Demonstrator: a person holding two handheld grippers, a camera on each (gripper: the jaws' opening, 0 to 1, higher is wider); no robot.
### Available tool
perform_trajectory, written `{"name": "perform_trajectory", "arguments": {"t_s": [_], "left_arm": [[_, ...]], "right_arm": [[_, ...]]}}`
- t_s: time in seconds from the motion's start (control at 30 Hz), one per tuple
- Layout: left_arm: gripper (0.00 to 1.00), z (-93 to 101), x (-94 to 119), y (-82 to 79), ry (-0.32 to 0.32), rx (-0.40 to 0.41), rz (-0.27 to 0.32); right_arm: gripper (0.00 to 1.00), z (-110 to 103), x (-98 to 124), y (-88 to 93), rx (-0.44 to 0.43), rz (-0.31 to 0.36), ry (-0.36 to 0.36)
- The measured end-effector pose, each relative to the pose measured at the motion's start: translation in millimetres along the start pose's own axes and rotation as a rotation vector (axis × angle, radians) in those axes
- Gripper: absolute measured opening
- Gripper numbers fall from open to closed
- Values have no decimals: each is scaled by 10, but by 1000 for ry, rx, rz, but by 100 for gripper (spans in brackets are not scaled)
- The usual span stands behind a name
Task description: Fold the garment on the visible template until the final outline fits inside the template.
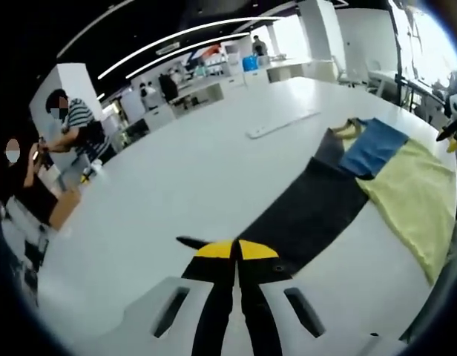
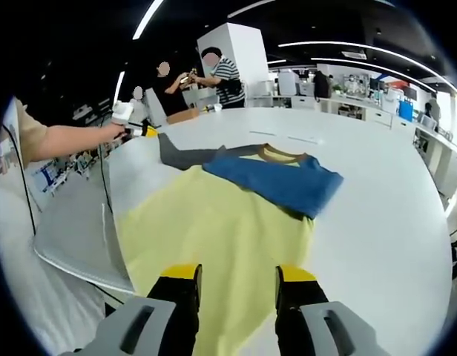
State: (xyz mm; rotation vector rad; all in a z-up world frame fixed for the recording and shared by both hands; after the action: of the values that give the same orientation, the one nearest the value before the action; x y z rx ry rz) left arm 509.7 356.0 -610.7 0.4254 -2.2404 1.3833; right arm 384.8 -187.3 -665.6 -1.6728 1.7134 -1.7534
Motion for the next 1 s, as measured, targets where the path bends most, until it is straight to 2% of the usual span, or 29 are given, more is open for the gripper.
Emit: {"name": "perform_trajectory", "arguments": {"t_s": [0.33,0.8,1.0], "left_arm": [[0,135,0,-245,35,-36,43],[0,464,17,-660,111,-118,109],[0,567,25,-784,131,-143,130]], "right_arm": [[40,19,78,52,-6,2,4],[41,67,190,163,-29,-4,11],[41,75,226,201,-26,-14,13]]}}
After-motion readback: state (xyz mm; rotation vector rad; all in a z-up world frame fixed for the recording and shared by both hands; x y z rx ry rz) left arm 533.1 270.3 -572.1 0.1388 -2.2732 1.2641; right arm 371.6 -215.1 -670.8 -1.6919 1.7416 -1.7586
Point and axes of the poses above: the point that each gripper's makers call its tool centre point, and the gripper's own axes: x roughly backward along the fingers, z roughly to its right, y roughly out of its underside, the point moved 5 cm from there along x, roughly backward along the fingers, and after that the axes turned 11 degrees about -y, right-handed, at the moved point
